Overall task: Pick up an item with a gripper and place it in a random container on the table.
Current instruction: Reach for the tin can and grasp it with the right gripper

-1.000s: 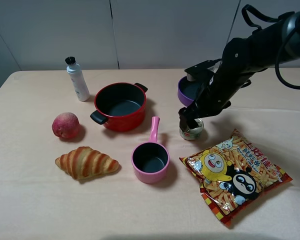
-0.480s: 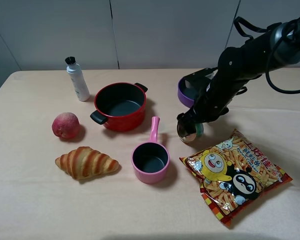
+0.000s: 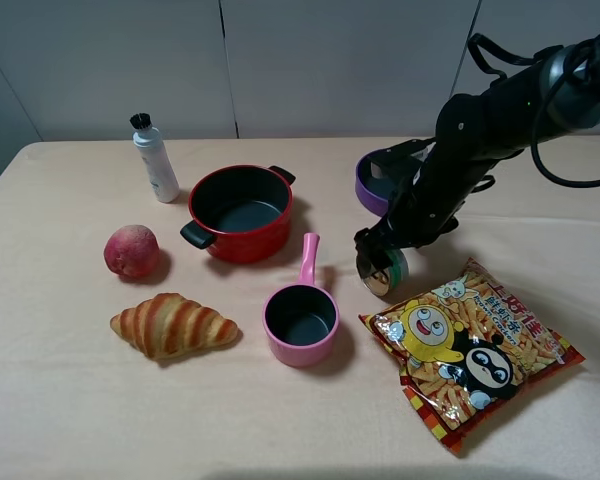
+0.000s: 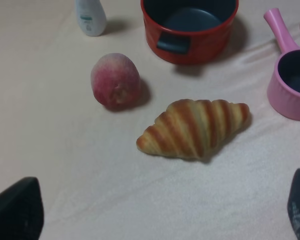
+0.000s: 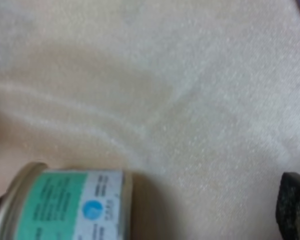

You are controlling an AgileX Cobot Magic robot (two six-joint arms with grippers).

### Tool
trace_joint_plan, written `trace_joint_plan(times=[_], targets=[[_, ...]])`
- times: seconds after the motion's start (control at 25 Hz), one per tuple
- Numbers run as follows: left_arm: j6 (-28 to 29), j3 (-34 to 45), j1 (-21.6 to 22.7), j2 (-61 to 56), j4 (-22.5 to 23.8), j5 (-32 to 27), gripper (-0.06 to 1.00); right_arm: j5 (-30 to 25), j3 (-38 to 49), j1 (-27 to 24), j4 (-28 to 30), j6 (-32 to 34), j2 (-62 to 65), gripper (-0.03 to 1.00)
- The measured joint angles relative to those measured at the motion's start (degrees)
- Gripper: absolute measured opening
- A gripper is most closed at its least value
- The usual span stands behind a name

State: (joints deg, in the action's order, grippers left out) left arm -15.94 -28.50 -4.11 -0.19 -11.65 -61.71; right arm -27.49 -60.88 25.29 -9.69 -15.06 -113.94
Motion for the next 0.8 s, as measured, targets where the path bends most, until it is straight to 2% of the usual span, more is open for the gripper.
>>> trace_joint_plan(times=[0.68, 0.8], targets=[[0.0, 0.0, 0.0, 0.0, 0.0, 0.0, 0.99, -4.2, 0.0, 0.0, -0.2, 4.3, 0.0, 0.69], [0.0, 0.0, 0.0, 0.0, 0.0, 0.0, 0.99, -4.4, 0.0, 0.0, -0.3, 4.6, 0.0, 0.57]])
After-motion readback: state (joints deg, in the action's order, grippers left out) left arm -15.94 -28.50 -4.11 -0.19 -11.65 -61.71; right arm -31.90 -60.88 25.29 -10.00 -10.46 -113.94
